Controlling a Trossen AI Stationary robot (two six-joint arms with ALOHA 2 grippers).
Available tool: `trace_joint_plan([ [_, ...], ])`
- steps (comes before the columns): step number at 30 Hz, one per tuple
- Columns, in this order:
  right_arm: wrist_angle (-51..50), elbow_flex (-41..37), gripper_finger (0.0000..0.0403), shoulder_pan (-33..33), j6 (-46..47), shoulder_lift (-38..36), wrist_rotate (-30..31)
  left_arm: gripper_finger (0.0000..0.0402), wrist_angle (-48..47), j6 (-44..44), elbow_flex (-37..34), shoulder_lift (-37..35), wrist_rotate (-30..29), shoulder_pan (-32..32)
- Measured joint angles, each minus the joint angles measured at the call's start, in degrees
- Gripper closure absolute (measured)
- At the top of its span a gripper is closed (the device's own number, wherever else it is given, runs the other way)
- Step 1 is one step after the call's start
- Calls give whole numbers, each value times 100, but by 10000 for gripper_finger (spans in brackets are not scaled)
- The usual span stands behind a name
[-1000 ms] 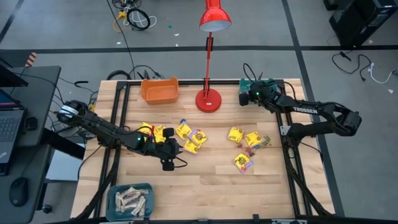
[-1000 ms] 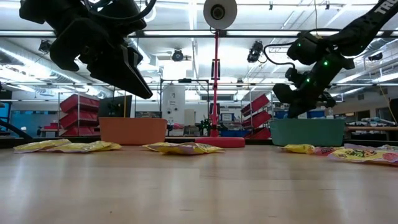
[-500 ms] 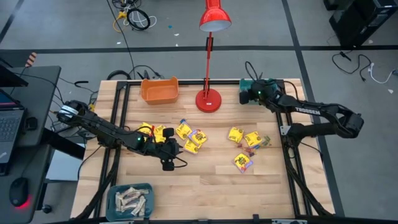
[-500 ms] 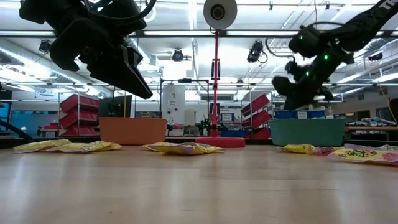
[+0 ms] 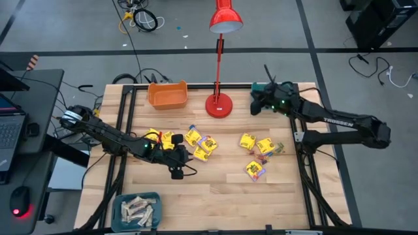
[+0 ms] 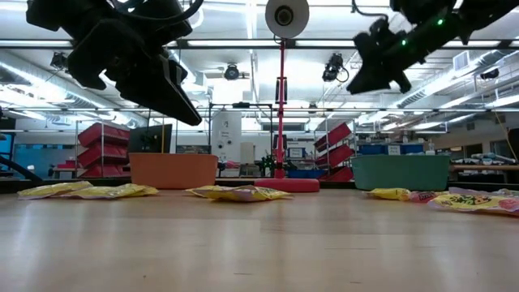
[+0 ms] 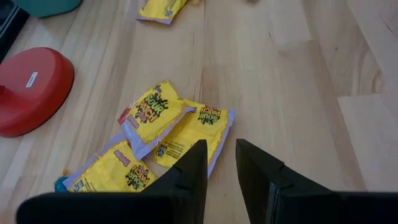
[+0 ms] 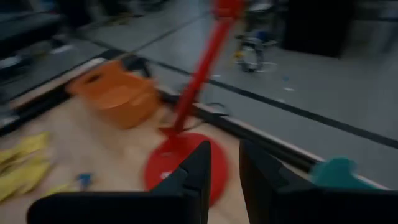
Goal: Sort candy
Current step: Put the small blue candy into the green bin
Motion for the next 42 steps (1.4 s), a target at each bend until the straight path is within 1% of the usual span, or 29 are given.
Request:
trace_joint_plan([
  [3,0,30,334,375,-151,-38,-357,314,11,1,0,0,0,0],
  [8,-50,30,335,1060,-441,21,-1171,314,46,3,0,0,0,0],
  [11,-83,30,335,1546,-603,84,-1368,314,46,5,0,0,0,0],
  [16,-423,34,335,2241,-690,162,-1383,314,71,8,0,0,0,0],
  [19,-779,34,335,2535,-682,237,-1383,314,166,10,0,0,0,0],
  [23,-1226,34,335,2822,-424,441,-1273,314,298,13,-2,0,0,0],
  [29,-1725,34,335,3108,4,881,-1235,314,344,40,-2,0,-13,0],
  [36,-1773,41,335,3380,191,1518,-1094,314,97,37,-2,0,-466,0],
  [39,-1861,285,335,3445,166,1874,-965,314,9,31,-2,0,-631,0],
  [42,-2043,748,335,3475,-47,2282,-765,314,-142,20,-2,-2,-806,0],
])
